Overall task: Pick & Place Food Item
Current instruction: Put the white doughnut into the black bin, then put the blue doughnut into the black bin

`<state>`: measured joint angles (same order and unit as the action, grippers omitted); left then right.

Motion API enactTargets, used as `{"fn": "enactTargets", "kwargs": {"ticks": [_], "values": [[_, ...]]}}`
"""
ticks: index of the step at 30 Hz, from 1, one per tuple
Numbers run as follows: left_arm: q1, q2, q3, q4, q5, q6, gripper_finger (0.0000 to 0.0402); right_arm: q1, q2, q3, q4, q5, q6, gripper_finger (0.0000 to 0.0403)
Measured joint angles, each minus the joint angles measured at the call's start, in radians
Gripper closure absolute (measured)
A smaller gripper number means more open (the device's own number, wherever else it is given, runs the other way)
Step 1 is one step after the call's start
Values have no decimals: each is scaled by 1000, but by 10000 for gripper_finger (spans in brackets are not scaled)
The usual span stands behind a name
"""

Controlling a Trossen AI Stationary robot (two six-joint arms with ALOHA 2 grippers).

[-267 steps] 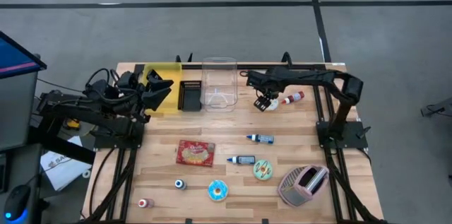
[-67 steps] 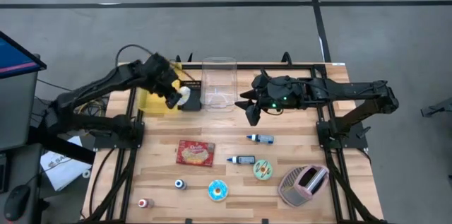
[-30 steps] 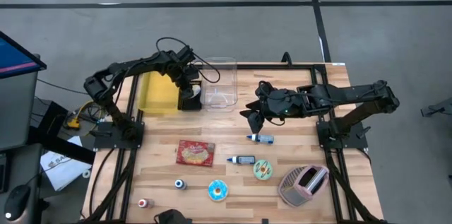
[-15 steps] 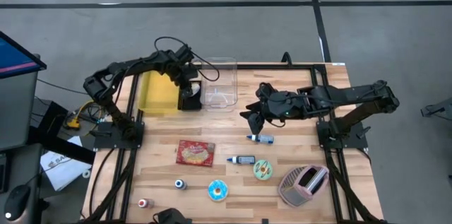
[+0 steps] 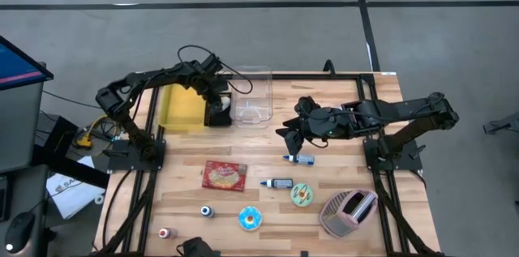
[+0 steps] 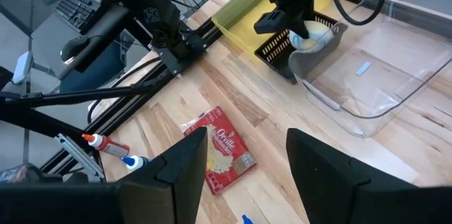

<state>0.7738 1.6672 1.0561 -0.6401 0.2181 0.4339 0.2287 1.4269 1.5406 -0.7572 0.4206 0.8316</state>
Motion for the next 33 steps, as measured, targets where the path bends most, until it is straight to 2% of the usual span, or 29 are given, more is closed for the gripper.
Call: {"fn": "enactTargets", "kwargs": {"ticks": [6,10,17,23,24,26,29,31,33], "values": [[0,0,0,25,-84,9,235,0,0,0,-1,0,12,216],[0,-9,0,27,-98,30,214,0,0,0,-1,0,16,216],[13,-85,0,55,-126,34,204,0,0,0,0,0,19,216],[25,-245,0,19,-130,24,203,-2,0,0,-4,25,10,216],[21,-281,0,-1,-116,20,203,-4,0,0,-8,31,10,216],[8,-355,0,-64,-25,-1,205,-11,0,0,-25,39,10,216],[-30,-483,0,-146,217,-79,214,-23,1,0,-40,43,6,216],[-90,-570,0,-156,341,-176,223,-29,1,0,-43,46,-1,216],[-192,-654,0,-144,376,-272,234,-31,1,0,-43,51,-14,216]]}}
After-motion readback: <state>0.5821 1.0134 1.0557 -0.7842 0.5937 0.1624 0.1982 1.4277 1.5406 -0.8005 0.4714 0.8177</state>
